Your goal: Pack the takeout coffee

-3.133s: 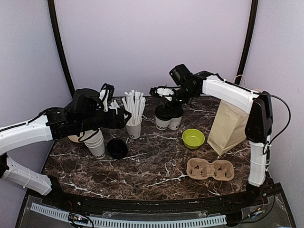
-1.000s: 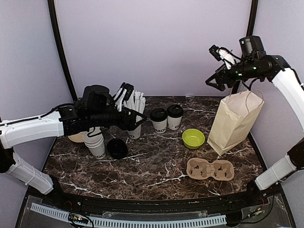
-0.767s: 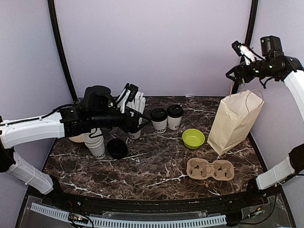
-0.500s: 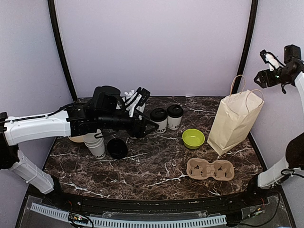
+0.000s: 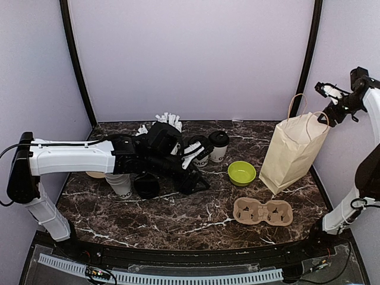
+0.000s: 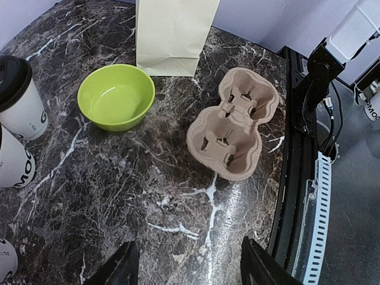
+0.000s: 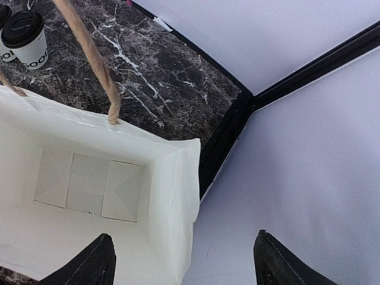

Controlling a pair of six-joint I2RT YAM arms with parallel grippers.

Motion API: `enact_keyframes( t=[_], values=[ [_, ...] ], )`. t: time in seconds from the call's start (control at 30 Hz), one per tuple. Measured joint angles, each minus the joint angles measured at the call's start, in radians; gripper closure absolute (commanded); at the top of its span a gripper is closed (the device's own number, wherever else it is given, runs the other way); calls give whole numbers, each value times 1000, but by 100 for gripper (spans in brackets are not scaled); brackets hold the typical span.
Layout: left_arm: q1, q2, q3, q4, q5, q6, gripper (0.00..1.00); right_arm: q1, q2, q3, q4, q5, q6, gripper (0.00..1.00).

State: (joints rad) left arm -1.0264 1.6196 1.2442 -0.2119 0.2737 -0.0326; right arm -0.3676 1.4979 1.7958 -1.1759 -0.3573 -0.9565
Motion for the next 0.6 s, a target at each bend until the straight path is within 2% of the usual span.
enact_keyframes(
  t=[0.13, 0.43, 0.5, 0.6],
  values=[
    [-1, 3, 1, -19, -13, -2, 38, 48, 71, -3, 7, -1, -55, 16],
    [-6, 2, 1, -39, -39, -24, 38, 172, 120, 19, 37, -11, -127, 16],
    [-9, 2, 1, -40, -46, -28, 39, 173, 143, 37, 42, -17, -142, 19],
    [-11, 2, 1, -40, -51, -34, 39, 176, 174, 65, 34, -41, -180, 28]
  ],
)
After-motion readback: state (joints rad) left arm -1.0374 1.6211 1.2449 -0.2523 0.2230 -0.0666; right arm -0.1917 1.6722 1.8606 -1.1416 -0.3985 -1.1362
